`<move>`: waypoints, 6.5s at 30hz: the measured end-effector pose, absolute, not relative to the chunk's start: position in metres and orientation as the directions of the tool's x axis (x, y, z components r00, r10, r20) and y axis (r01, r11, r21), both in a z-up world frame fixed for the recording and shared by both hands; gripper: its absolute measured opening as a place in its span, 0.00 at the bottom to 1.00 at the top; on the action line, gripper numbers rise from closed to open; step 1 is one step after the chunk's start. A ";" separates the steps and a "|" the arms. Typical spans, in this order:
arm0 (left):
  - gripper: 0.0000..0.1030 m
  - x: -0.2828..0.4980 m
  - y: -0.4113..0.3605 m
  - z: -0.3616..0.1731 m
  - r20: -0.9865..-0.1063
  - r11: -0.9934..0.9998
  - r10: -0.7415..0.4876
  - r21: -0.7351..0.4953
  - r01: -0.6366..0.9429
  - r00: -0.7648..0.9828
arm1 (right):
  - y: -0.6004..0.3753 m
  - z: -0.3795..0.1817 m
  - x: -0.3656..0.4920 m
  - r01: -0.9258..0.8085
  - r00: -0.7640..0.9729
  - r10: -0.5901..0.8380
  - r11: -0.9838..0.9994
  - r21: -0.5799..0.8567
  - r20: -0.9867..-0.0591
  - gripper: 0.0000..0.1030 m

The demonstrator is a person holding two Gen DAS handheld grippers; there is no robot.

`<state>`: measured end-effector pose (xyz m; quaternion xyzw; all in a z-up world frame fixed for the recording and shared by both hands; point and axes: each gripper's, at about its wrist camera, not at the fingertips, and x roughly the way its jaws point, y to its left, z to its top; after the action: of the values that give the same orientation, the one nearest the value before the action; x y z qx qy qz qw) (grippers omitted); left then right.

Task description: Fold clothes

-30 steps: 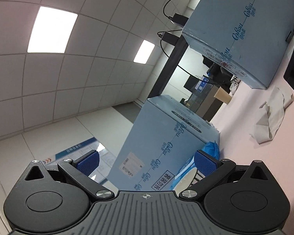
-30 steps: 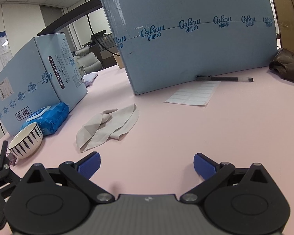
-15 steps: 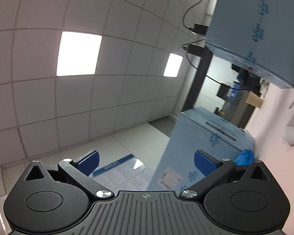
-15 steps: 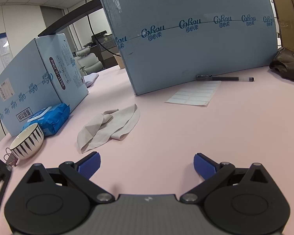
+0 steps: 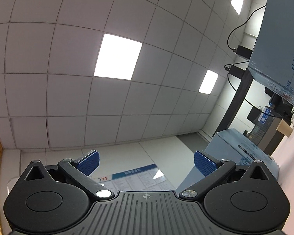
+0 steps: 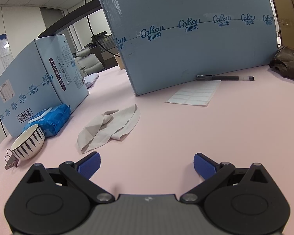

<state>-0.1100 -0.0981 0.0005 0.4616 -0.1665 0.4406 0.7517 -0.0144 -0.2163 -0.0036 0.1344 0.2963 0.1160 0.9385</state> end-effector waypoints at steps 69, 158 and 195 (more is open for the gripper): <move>1.00 -0.116 -0.093 0.001 0.633 0.247 0.512 0.539 -0.805 0.581 | -0.210 -0.003 -0.013 -0.138 0.792 0.270 0.953 0.270 -0.548 1.00; 1.00 -0.048 0.076 0.006 -0.625 0.959 0.226 0.010 -0.283 0.747 | -0.225 0.041 -0.016 -0.313 0.798 0.485 0.841 0.442 -0.358 1.00; 1.00 -0.104 0.118 0.031 -0.530 0.906 0.374 0.031 -0.423 0.762 | -0.105 0.036 -0.051 -0.430 0.759 0.440 0.892 0.138 -0.479 1.00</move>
<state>-0.1044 0.1176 0.0309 -0.0449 0.2723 0.2123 0.9374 -0.0515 -0.1049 0.0363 0.0098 0.2580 0.2320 0.9378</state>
